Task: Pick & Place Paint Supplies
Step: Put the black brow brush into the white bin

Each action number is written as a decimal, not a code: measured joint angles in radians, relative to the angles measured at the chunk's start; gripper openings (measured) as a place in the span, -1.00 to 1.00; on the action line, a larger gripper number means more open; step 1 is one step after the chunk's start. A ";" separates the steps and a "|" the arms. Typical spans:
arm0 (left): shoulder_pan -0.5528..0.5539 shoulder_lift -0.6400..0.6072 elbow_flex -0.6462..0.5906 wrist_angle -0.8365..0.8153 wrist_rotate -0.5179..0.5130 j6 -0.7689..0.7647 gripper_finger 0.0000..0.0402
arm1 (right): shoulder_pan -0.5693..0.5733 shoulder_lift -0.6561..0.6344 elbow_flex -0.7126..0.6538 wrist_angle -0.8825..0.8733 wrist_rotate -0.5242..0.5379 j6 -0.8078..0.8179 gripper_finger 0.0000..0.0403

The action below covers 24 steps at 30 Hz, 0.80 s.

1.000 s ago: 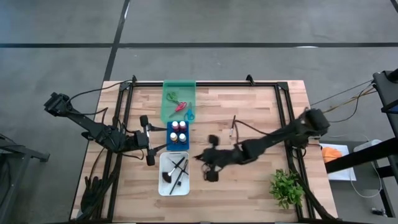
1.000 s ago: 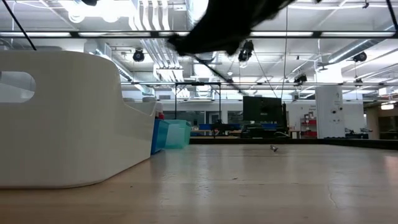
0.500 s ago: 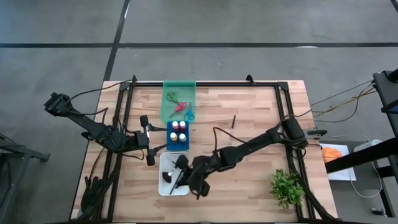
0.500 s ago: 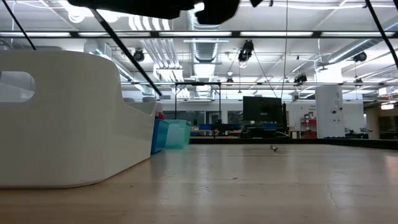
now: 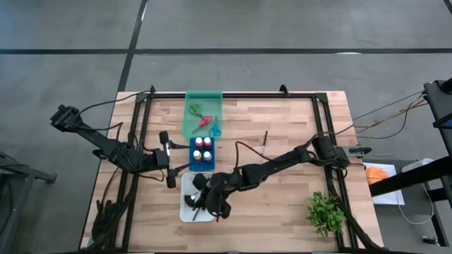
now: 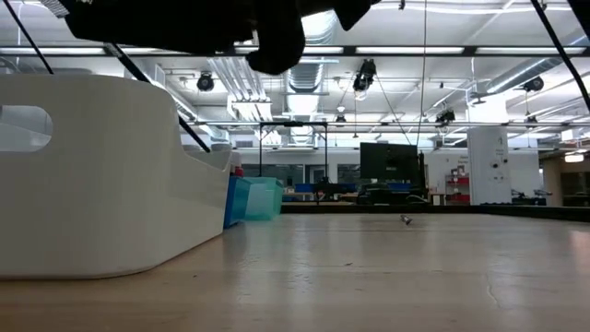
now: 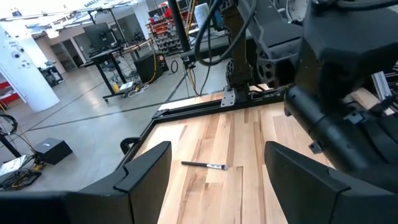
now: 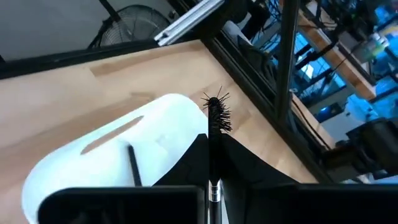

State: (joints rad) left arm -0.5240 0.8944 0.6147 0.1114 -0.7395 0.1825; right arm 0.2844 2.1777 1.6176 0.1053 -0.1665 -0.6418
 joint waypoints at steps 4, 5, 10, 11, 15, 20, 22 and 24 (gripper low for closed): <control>0.000 0.000 0.000 0.001 0.000 0.000 0.33 | -0.011 0.001 -0.009 -0.003 0.000 -0.039 -0.94; 0.000 0.000 0.000 0.001 0.000 0.000 0.33 | -0.016 0.002 -0.009 -0.004 -0.002 -0.026 -0.94; 0.000 0.000 0.000 0.001 0.000 0.000 0.33 | -0.045 0.002 -0.010 -0.017 0.006 0.100 -0.94; 0.000 0.000 0.000 0.001 0.000 0.000 0.33 | -0.047 0.002 -0.010 -0.017 0.006 0.121 -0.94; -0.001 0.000 0.000 0.001 0.000 0.000 0.33 | -0.052 0.002 -0.010 -0.015 0.005 0.198 -0.90; -0.001 0.000 0.000 0.001 0.000 0.000 0.33 | -0.063 0.002 -0.011 -0.018 0.009 0.248 -0.63; -0.001 0.000 0.000 0.001 0.000 0.000 0.33 | -0.064 0.002 -0.011 -0.018 0.008 0.246 -0.51; -0.001 0.000 0.000 0.001 0.000 0.000 0.33 | -0.062 0.002 -0.011 -0.019 0.008 0.236 -0.42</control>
State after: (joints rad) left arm -0.5247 0.8944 0.6147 0.1120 -0.7391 0.1822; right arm 0.2223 2.1799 1.6070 0.0868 -0.1589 -0.4059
